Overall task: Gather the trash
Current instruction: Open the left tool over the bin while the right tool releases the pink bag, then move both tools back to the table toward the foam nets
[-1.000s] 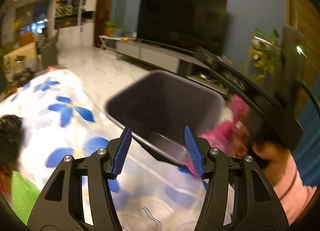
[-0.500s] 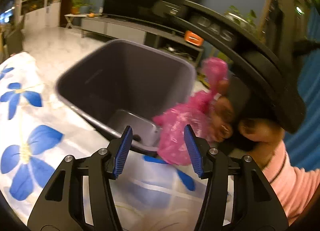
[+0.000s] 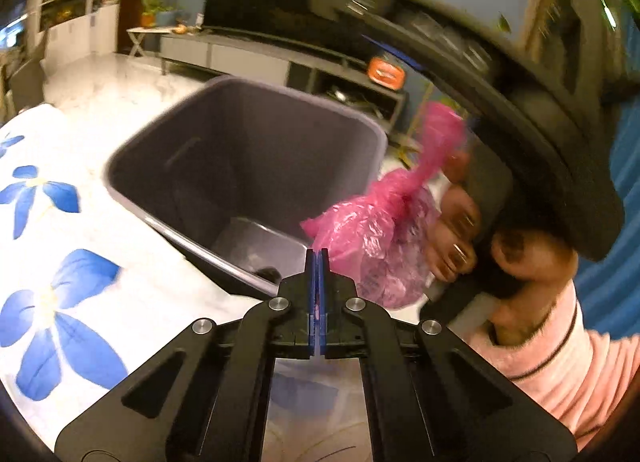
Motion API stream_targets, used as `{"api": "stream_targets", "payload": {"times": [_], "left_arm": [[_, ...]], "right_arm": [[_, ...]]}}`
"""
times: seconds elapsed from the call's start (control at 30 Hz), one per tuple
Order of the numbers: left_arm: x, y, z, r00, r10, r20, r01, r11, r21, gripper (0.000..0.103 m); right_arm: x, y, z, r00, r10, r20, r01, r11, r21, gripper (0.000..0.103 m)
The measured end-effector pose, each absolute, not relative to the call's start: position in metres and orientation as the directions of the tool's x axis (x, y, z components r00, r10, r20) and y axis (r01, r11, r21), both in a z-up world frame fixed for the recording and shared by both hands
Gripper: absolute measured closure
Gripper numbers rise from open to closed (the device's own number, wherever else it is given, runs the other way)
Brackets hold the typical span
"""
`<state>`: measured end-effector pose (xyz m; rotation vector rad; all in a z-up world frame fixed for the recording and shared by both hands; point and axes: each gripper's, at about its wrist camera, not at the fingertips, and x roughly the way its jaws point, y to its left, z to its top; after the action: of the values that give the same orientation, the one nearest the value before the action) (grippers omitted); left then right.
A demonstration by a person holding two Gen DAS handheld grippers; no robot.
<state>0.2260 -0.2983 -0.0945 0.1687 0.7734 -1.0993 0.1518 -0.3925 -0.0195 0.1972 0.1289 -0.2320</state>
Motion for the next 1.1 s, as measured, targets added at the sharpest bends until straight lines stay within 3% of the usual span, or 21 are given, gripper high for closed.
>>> {"api": "stream_targets", "payload": {"times": [0.57,0.67,0.73,0.77,1.1], "left_arm": [[0.250,-0.316,-0.053,0.434,-0.686,-0.584,0.763,0.624,-0.167,0.102],[0.255,-0.311,-0.055,0.465,-0.651,-0.600,0.728,0.667,-0.160,0.087],[0.257,-0.304,-0.053,0.492,-0.637,-0.594,0.697,0.697,-0.169,0.051],[0.257,-0.296,-0.051,0.517,-0.627,-0.583,0.673,0.718,-0.176,0.043],[0.228,-0.223,-0.018,0.678,-0.540,-0.498,0.529,0.829,-0.179,0.026]], "right_arm": [[0.119,-0.395,-0.009,0.954,-0.288,-0.084,0.297,0.945,0.138,0.047],[0.113,-0.398,-0.009,0.952,-0.294,-0.090,0.304,0.943,0.139,0.046],[0.110,-0.398,-0.009,0.951,-0.296,-0.094,0.307,0.941,0.144,0.043],[0.108,-0.397,-0.008,0.950,-0.296,-0.094,0.308,0.940,0.148,0.042],[0.080,-0.370,-0.010,0.954,-0.272,-0.125,0.290,0.945,0.149,0.024]]}}
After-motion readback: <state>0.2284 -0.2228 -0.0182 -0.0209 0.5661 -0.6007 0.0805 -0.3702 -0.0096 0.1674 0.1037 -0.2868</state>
